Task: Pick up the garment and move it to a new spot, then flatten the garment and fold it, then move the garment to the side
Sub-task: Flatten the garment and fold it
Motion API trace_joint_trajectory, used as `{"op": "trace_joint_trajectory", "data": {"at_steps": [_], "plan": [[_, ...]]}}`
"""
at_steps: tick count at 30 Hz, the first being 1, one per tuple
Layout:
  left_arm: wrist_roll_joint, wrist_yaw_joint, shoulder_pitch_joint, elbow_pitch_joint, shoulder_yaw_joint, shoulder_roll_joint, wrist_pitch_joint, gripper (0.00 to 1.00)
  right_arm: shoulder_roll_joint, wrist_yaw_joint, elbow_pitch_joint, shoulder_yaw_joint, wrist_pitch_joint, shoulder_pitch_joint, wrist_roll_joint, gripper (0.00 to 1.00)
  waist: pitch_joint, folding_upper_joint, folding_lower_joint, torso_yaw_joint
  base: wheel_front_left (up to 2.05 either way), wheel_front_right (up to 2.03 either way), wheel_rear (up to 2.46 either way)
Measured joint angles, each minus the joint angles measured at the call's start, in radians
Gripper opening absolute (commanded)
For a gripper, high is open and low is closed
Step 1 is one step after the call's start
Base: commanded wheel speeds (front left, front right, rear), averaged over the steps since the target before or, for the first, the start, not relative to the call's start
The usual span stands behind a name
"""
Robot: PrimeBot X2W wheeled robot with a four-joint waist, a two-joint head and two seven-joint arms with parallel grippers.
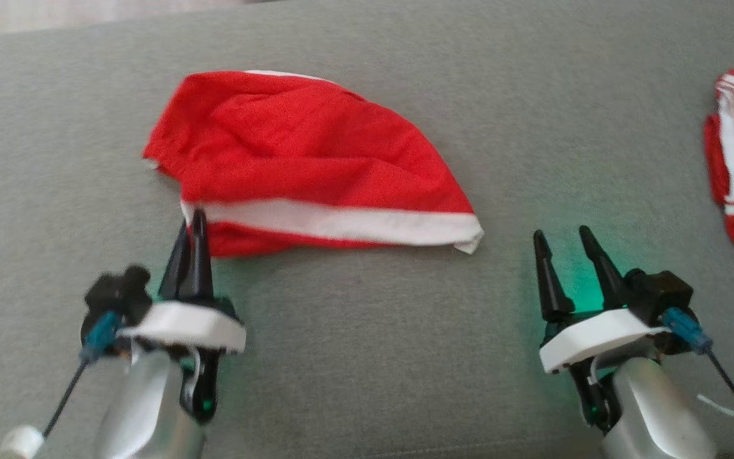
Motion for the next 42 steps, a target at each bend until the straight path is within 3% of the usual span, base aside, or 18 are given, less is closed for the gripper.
{"op": "trace_joint_trajectory", "data": {"at_steps": [10,11,12,13,20,29,42], "plan": [[0.032,0.000,0.072,0.047,0.064,0.003,0.000,0.00,0.000,0.000,0.011,0.066,0.000,0.004,0.019,1.00,-0.052,0.0000,-0.0001,0.063,0.00,0.00,0.00],[0.041,0.001,0.075,0.051,0.072,0.003,0.000,0.24,0.000,0.000,0.016,0.073,0.000,0.005,0.018,1.00,-0.054,0.0000,0.0000,0.064,0.00,0.00,0.00],[0.048,0.005,0.076,0.056,0.078,0.003,0.000,0.54,0.000,0.000,0.020,0.081,0.000,0.006,0.017,1.00,-0.055,0.0000,-0.0001,0.065,0.00,0.00,0.00],[0.055,0.010,0.077,0.060,0.082,0.003,0.000,1.00,0.000,0.000,0.025,0.089,0.000,0.008,0.017,1.00,-0.055,0.0000,-0.0001,0.065,0.00,0.00,0.00],[0.098,0.036,0.083,0.054,0.111,-0.001,0.000,1.00,0.000,0.000,0.050,0.131,0.000,0.031,0.017,1.00,-0.064,0.0000,0.0000,0.068,0.00,0.00,0.00],[0.235,0.098,0.223,-0.113,0.137,-0.004,0.000,1.00,0.000,0.000,-0.034,0.083,0.000,0.062,-0.004,1.00,-0.115,0.0000,0.0000,0.052,0.00,0.00,0.00],[0.252,0.139,0.371,-0.194,0.087,-0.004,0.000,1.00,0.000,0.000,-0.032,0.079,0.000,0.145,-0.002,1.00,-0.184,0.0000,0.0000,0.021,0.00,0.00,0.00]]}}
